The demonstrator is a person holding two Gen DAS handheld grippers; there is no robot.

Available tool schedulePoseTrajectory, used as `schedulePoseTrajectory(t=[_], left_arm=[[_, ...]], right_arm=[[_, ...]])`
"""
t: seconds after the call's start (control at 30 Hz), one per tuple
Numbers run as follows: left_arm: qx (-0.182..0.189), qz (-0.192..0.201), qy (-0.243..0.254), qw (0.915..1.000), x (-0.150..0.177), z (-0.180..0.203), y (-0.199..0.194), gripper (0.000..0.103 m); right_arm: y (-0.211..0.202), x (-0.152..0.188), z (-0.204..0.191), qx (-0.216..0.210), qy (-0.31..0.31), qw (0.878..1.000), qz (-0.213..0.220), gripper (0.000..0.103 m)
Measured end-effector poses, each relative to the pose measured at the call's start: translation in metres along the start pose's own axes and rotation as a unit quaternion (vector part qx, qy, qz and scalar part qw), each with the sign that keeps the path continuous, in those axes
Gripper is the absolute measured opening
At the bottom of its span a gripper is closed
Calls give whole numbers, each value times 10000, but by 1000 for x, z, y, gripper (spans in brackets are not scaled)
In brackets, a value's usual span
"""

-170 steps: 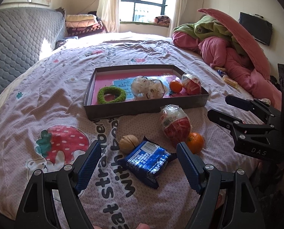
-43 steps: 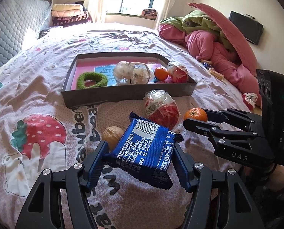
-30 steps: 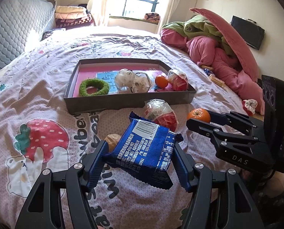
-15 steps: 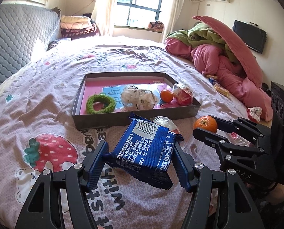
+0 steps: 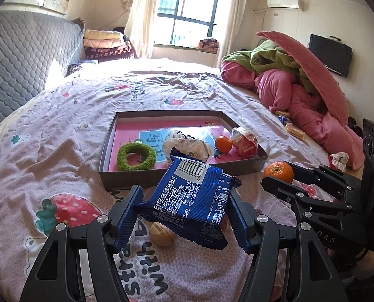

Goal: Organize objects
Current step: 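Lift the packet with the left tool while the right tool lifts the orange, then carry the packet over the tray with the left tool while the right tool carries the orange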

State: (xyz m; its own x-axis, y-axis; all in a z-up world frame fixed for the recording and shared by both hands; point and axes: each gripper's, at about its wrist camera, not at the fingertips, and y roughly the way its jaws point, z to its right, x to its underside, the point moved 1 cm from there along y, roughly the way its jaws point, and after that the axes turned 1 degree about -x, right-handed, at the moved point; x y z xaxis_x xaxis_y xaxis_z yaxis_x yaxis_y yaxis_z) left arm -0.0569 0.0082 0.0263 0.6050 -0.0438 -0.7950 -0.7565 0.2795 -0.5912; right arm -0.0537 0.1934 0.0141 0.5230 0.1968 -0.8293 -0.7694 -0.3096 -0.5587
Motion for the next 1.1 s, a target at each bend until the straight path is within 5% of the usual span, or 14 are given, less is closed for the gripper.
schedulePoseTrajectory(t=[1.1], left_arm=[[-181, 200, -297, 9992, -33, -8, 18, 67]], right_arm=[[7, -33, 7, 192, -106, 9994, 262, 41]])
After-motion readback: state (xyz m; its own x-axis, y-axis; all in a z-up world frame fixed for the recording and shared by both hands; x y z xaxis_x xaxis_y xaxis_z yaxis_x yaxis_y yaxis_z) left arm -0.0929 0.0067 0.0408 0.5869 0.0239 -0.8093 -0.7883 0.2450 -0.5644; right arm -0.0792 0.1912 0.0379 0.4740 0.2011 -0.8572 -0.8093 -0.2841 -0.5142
